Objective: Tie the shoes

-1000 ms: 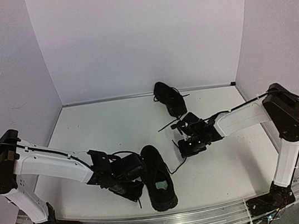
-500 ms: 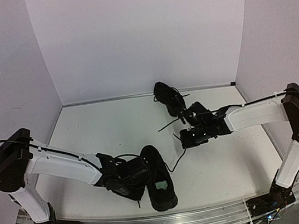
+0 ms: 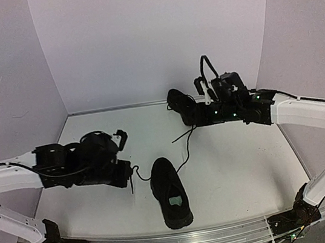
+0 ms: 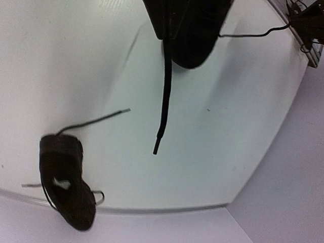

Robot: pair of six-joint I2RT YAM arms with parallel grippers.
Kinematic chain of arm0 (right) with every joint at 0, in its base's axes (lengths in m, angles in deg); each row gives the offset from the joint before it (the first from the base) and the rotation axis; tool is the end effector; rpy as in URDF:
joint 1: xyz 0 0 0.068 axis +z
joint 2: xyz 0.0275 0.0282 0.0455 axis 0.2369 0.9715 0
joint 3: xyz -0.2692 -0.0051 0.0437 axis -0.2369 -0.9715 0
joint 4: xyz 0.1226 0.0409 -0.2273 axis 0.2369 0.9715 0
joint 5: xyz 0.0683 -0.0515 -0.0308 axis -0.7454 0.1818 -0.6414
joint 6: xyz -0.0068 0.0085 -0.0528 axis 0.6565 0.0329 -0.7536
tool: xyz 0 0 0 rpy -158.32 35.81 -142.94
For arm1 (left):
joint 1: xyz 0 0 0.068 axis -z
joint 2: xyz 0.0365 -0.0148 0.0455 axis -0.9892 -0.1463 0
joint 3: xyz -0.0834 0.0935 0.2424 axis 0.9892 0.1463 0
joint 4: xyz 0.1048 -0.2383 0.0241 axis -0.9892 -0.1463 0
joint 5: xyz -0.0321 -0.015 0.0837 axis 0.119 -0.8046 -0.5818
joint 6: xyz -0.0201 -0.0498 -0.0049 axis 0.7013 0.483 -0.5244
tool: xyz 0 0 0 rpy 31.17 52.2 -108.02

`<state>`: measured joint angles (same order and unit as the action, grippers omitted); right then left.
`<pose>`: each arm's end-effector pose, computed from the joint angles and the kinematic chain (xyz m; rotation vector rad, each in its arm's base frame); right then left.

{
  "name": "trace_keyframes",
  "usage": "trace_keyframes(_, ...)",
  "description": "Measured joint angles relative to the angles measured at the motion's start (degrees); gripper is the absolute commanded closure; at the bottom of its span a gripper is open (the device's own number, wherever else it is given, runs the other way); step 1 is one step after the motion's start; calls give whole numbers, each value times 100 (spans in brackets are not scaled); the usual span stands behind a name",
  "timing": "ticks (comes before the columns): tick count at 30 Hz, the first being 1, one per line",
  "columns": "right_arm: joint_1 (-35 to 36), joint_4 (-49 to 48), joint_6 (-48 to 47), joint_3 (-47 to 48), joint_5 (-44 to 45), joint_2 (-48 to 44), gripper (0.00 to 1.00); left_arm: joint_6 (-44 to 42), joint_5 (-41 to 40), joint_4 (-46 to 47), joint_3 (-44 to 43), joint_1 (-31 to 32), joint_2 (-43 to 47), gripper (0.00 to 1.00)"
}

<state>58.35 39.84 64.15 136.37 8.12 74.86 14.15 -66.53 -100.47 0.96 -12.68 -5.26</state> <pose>0.2425 0.2420 0.3118 -0.4099 2.1236 0.7718 0.1017 -0.2354 0.2757 0.5175 2.4353 -0.4739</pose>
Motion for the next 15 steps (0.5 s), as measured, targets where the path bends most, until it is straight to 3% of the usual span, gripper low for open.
trace_keyframes(4, 0, -78, -100, 735, -370, 50, 100, -298, 15, 43, -127, -22, 938, 100)
trace_keyframes(15, 578, -677, 9, 2528, -1435, 1965, 100, -734, 1161, 191, 87, 84, 1409, 100)
